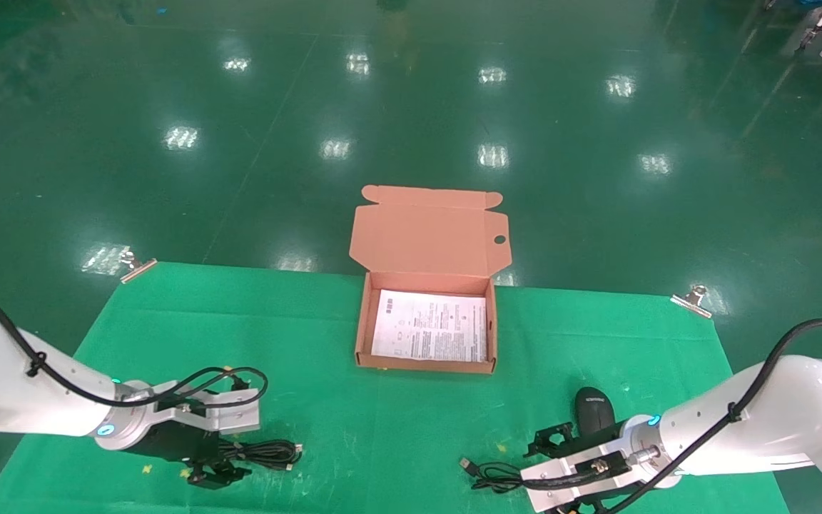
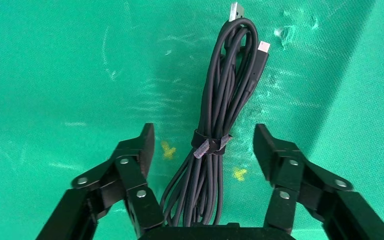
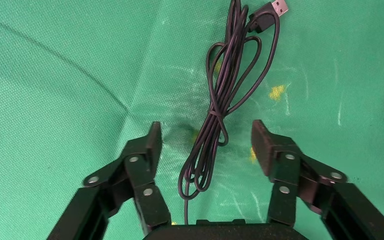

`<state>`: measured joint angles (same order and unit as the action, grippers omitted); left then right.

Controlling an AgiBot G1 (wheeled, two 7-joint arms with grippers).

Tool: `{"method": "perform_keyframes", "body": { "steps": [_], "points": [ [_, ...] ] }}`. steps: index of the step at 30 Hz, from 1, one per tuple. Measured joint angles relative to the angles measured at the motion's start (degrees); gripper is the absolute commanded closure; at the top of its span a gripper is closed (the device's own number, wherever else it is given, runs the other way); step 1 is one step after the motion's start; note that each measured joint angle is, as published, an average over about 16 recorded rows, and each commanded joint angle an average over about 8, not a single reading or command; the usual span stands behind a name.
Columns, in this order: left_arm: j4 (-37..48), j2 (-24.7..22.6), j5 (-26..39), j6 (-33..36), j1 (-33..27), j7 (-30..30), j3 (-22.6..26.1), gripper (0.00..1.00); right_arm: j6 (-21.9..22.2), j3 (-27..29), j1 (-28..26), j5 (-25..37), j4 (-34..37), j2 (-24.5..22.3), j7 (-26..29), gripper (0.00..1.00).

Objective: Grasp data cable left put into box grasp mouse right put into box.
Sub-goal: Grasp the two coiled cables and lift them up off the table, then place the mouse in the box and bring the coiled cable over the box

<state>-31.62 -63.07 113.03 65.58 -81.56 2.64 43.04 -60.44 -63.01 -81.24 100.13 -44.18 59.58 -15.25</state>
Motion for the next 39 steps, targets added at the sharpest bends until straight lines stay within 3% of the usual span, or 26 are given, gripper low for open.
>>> {"method": "perform_keyframes", "body": {
  "steps": [23, 31, 39],
  "points": [
    [-0.7, 0.4, -0.4, 0.4, 0.0, -0.5, -0.2, 1.00, -0.3, 0.4, -0.3, -0.6, -0.5, -0.7, 0.0, 1.00],
    [-5.1, 4.2, -3.1, 2.5, -0.2, -3.8, -1.6, 1.00, -1.1, 3.6, -1.4, -5.3, -3.8, -5.6, -0.9, 1.00],
    [-15.4, 10.1, -6.5, 4.5, -1.2, -4.8, -4.4, 1.00, -0.3, 8.5, -4.6, -10.2, -10.9, -12.9, -1.3, 1.00]
  ]
}}
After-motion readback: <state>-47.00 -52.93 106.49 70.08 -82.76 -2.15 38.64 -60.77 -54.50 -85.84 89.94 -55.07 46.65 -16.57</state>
